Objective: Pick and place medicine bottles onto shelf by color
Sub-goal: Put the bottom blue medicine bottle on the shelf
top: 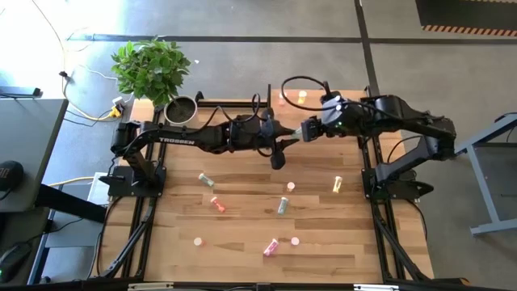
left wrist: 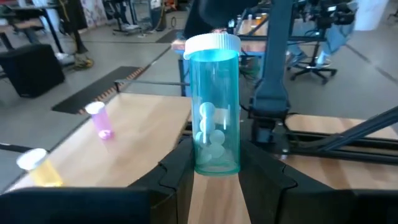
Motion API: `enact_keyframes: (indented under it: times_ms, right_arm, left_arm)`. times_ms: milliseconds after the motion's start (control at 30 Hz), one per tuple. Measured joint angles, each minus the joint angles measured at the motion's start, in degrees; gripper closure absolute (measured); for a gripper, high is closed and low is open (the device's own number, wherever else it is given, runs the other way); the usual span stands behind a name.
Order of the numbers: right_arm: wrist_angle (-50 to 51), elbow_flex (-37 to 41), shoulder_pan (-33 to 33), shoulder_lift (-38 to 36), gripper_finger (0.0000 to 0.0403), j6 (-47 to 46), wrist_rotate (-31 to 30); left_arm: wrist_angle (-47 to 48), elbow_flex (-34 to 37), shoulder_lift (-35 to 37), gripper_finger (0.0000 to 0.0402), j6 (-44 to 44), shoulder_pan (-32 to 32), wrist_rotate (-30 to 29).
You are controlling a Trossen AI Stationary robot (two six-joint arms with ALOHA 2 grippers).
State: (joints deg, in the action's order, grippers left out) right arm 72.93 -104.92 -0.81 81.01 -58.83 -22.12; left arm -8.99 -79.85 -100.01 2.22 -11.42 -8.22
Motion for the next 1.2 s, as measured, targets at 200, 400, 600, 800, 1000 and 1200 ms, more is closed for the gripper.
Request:
enact_keyframes:
  times_ms: [200,400,600,800,1000,1200]
  right_arm:
    - [-0.77,0.00,-0.36,0.00,0.0224,0.39,1.72]
    - [-0.68,0.00,-1.02,0.00,0.0224,0.39,1.45]
    - [-0.72,0.02,-1.21,0.00,0.0224,0.39,3.14]
    - [-0.72,0.02,-1.21,0.00,0.0239,0.37,4.13]
    - [-0.77,0.02,-1.19,0.00,0.0284,0.76,3.90]
    - [-0.73,0.04,-1.19,0.00,0.0304,0.91,3.71]
  left_arm:
    - [0.00,0.00,0.00,0.0300,0.46,-0.04,-0.36]
    - [-0.71,0.00,0.00,0.0300,0.41,0.25,-0.36]
    - [-2.47,0.00,0.00,0.0300,0.43,0.79,-0.36]
    - [-3.71,0.00,0.00,0.0300,0.99,1.01,-2.89]
    - [-3.76,0.00,0.00,0.0300,1.42,1.03,-2.96]
    - [-3.74,0.00,0.00,0.0300,1.42,1.05,-2.96]
